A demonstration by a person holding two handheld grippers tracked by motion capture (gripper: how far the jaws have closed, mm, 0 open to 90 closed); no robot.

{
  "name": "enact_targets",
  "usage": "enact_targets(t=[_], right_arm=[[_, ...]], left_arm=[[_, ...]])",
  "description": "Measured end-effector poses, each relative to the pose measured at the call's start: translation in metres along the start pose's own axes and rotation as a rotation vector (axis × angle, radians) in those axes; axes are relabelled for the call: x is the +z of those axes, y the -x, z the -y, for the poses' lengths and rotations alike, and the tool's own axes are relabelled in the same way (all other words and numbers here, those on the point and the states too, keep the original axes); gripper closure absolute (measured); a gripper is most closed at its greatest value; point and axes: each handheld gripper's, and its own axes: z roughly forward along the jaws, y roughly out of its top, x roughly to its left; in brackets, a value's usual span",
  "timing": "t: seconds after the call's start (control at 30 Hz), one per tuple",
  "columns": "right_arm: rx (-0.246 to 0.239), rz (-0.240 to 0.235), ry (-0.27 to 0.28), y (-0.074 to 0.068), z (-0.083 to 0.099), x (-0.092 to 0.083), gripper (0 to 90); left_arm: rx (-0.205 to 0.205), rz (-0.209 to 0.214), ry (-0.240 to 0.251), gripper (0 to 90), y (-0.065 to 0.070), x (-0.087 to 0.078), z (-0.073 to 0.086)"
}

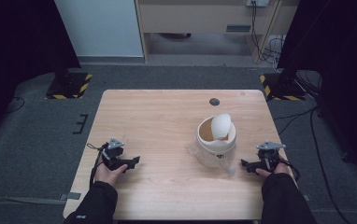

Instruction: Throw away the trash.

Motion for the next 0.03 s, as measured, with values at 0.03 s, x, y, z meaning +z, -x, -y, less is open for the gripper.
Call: enact_targets(t=[0.03], right_arm=[[0.000, 0.000, 0.000, 0.0000, 0.0000, 0.0000, 0.6]], left_arm=[[0.000, -0.002, -0.008, 14.3, -0.0006, 0.0009, 0.0007]])
